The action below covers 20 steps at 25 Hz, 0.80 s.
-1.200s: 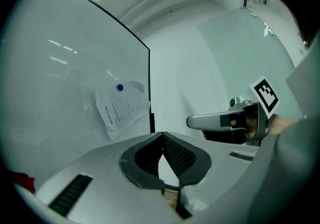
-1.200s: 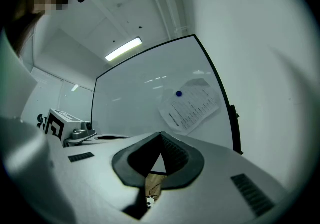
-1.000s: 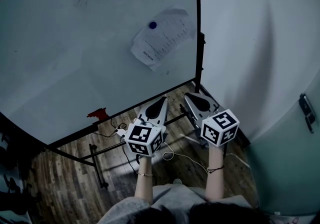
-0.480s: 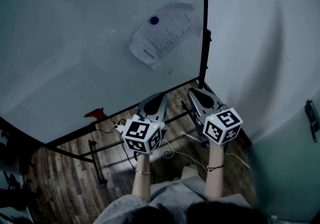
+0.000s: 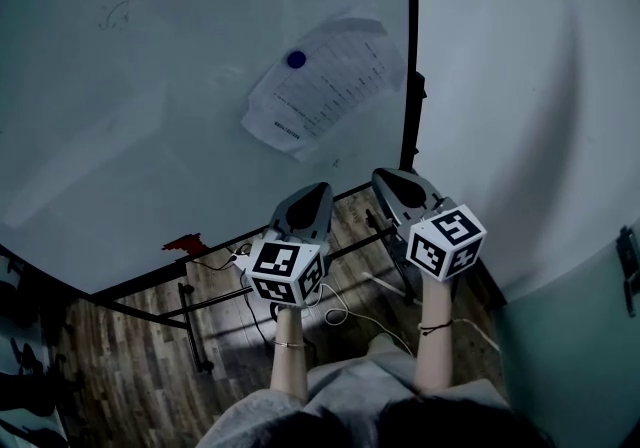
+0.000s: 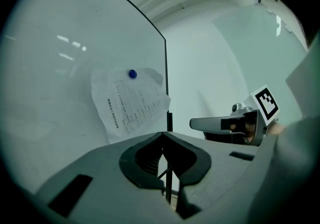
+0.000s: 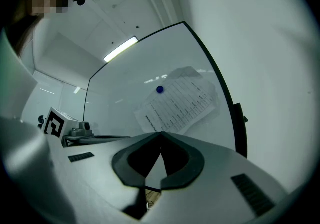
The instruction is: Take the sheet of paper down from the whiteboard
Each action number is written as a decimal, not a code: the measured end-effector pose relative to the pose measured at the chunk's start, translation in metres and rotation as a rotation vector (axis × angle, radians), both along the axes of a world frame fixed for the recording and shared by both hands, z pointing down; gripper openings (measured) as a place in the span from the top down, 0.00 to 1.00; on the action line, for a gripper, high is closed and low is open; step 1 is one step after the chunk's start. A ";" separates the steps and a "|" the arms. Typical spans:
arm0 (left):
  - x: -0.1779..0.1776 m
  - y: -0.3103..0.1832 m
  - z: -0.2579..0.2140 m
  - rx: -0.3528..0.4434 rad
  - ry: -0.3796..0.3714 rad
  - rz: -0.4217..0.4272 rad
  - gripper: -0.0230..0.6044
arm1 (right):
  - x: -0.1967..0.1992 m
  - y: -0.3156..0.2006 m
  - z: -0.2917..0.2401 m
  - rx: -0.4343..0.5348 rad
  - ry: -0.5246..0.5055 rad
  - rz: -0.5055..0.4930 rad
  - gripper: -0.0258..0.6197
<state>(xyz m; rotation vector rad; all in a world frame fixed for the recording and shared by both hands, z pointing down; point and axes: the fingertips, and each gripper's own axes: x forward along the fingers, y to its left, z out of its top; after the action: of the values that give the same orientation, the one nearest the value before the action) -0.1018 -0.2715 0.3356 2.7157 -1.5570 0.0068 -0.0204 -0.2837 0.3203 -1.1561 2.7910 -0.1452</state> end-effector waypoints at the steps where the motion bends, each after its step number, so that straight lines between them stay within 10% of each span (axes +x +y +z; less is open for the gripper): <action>1: 0.001 -0.005 -0.001 -0.002 -0.002 -0.009 0.95 | 0.002 -0.006 -0.001 0.000 0.002 -0.005 0.96; 20: 0.006 -0.058 -0.019 0.019 -0.002 -0.183 0.95 | 0.010 -0.068 -0.020 0.018 -0.006 -0.144 0.96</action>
<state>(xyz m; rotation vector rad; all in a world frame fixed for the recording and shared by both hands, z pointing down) -0.0960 -0.3291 0.3171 2.5757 -1.8085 -0.0074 -0.0103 -0.3513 0.3001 -0.9490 2.8627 -0.1366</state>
